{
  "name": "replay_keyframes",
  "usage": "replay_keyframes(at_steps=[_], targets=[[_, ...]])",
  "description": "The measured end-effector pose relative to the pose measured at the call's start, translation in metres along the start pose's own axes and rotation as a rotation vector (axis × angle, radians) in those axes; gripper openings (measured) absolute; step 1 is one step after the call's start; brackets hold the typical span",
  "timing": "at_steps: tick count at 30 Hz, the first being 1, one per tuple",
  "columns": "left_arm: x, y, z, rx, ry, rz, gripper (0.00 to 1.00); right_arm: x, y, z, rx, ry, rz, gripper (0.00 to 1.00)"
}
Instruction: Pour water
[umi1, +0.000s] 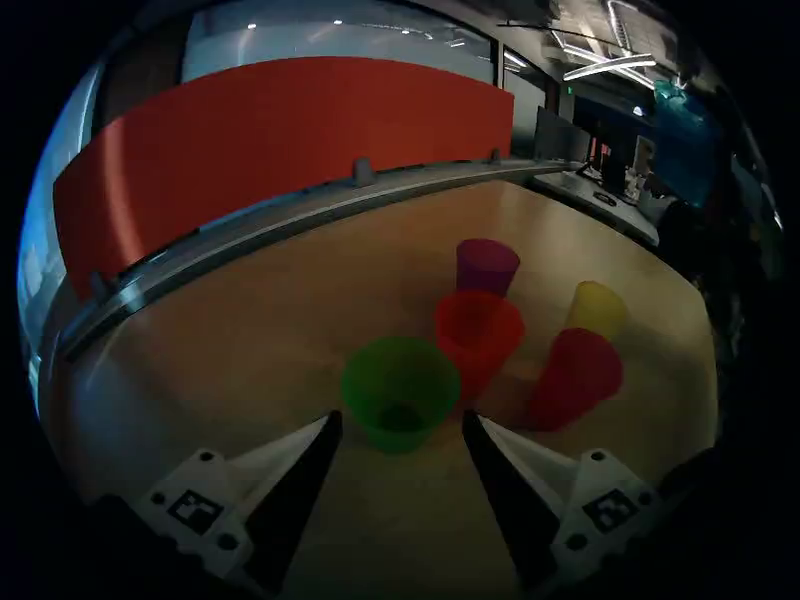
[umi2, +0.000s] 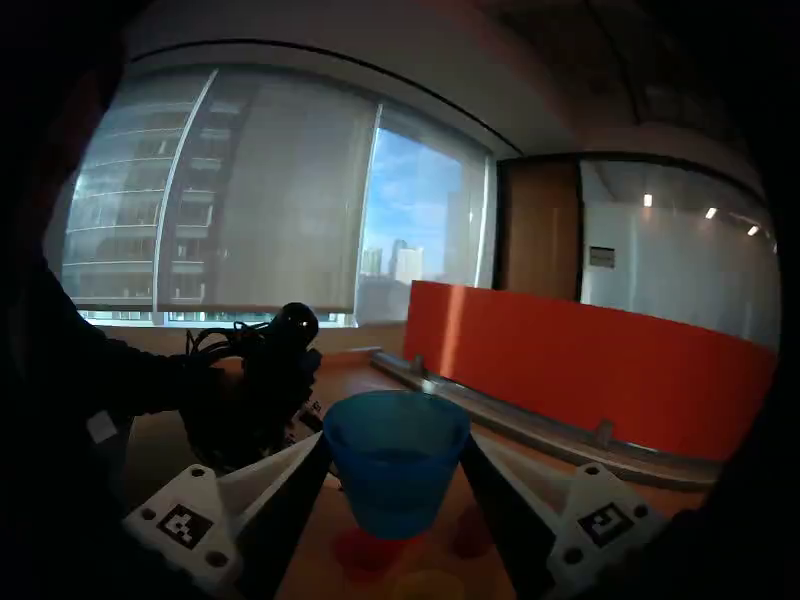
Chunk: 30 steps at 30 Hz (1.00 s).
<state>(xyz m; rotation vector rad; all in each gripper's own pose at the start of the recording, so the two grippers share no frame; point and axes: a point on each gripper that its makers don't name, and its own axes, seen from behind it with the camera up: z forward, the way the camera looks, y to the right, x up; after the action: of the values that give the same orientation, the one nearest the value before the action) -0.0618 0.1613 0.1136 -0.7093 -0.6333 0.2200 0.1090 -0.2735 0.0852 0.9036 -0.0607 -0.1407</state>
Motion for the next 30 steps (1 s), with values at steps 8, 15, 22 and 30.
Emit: replay_keyframes(at_steps=[8,15,22,30], targets=[[0.001,0.002,0.014,-0.015,-0.021,-0.001,0.89,-0.002,0.004,0.001,-0.001,-0.005,-0.001,0.91],[0.004,0.001,0.024,-0.019,-0.037,0.007,0.89,-0.002,0.007,0.000,-0.005,-0.007,-0.002,0.91],[0.008,0.003,0.031,-0.022,-0.040,0.009,0.89,-0.007,0.011,-0.002,-0.008,-0.008,0.001,0.91],[0.009,0.002,0.036,-0.018,-0.044,0.005,0.89,-0.011,0.013,-0.004,-0.009,-0.009,0.004,0.91]])
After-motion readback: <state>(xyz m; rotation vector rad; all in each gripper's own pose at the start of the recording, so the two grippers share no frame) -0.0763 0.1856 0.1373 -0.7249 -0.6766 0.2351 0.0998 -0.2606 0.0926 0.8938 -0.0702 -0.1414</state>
